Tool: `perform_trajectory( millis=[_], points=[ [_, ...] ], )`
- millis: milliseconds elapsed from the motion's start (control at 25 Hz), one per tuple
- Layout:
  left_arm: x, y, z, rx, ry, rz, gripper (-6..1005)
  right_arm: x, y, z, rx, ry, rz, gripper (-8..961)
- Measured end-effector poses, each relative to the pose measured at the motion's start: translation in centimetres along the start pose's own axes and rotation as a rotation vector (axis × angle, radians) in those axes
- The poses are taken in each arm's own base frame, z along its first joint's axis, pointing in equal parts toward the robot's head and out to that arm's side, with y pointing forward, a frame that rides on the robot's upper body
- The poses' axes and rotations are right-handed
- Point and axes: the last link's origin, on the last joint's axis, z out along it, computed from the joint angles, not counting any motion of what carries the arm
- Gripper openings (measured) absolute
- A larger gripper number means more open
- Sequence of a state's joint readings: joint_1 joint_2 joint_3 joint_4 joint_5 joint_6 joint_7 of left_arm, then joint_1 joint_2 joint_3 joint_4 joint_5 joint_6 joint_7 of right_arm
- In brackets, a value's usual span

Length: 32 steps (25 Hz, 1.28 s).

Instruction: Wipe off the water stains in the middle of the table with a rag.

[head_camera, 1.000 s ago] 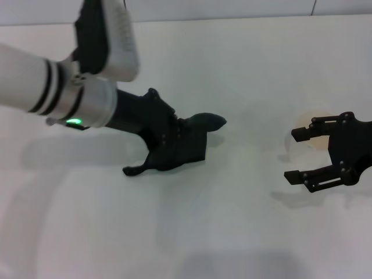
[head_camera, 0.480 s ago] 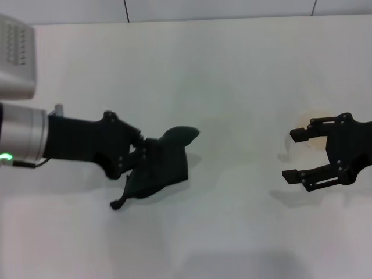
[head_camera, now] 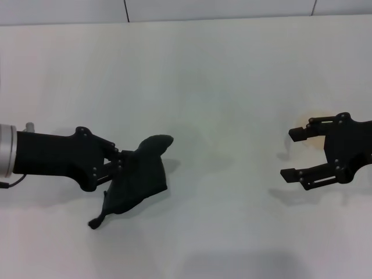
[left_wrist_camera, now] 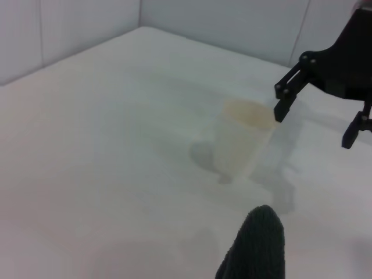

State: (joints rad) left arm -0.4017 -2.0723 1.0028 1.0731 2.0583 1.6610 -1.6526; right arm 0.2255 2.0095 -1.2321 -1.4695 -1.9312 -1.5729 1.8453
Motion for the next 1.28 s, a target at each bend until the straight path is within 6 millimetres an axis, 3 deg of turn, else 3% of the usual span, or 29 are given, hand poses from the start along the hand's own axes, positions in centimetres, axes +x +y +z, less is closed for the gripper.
perform_trajectory(
  millis=[440,680,760,1200,1280],
  points=[
    [0.1,-0.5,-0.2,0.035,0.002,-0.043,197,0.0,0.1,0.2,-0.006,0.003,0.001,842],
    [0.9,-0.7,-0.5,0.046,0.042,-0.028,413,-0.2,0.1,0.3,-0.010,0.003,-0.003,842],
    [1.1,-0.6,-0.6,0.052,0.050,-0.017,655,-0.4,0.1,0.3,-0.012,0.003,-0.007,841],
    [1.3,0.3,-1.3,0.015,0.048,0.052,893,-0.8,0.0,0.6,-0.015,-0.001,-0.019,841],
    [1.2,0.4,-1.5,0.020,0.047,0.063,893,-0.9,-0.1,0.6,-0.014,-0.003,-0.022,841]
  ],
)
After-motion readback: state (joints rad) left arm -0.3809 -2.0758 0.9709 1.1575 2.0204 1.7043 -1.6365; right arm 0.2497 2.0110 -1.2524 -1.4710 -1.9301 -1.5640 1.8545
